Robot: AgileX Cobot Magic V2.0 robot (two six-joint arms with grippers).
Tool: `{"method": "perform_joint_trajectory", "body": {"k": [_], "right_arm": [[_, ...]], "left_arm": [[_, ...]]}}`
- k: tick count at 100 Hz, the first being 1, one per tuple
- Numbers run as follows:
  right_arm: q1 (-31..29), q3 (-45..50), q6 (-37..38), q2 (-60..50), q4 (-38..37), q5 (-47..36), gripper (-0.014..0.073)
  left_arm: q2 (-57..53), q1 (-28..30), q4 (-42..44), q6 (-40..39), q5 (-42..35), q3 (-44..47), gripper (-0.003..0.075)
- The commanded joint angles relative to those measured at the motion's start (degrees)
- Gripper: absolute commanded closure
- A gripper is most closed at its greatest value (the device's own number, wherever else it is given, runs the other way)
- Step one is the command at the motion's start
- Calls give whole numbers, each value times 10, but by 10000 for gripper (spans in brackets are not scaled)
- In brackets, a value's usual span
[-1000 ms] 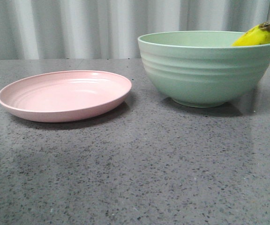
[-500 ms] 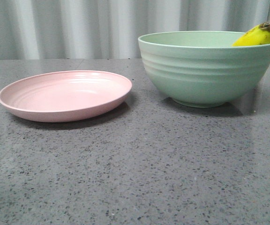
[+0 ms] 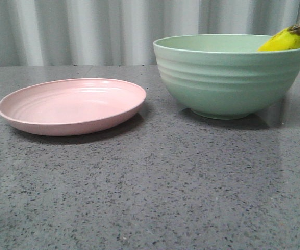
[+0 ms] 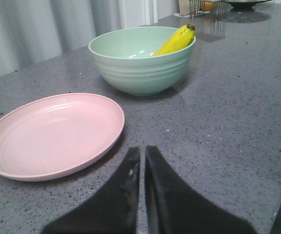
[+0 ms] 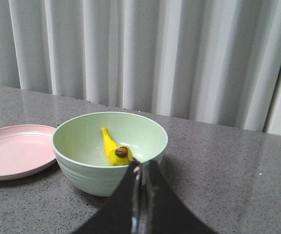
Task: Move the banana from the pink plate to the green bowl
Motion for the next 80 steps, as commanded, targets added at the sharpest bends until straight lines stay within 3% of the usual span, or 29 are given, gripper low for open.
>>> {"method": "perform_joint_trajectory", "body": {"k": [1,12,19,25,39,46,80], "right_arm": [[-3,-12,1,-5,-9,-46,669],[-3,-12,1,-5,-9,-46,669],[-3,-12,1,-5,-9,-46,669],[-3,-12,1,-5,-9,-46,669],[-3,-12,1,-5,-9,-46,669],[-3,-12,1,-5,-9,-46,669],[-3,-12,1,-5,-9,-46,669]], "left_arm": [[6,-2,-12,-6,-44,-14,739],[6,-2,-2,-6,-46,-2,739],[5,8,70,-6,-72,13,739],[-1,27,137,-10,-129,34,739],[-21,104,142,-100,-289,102,739],[-39,147,142,-141,-332,132,739],[-121,349,177,-188,-290,198,739]]}}
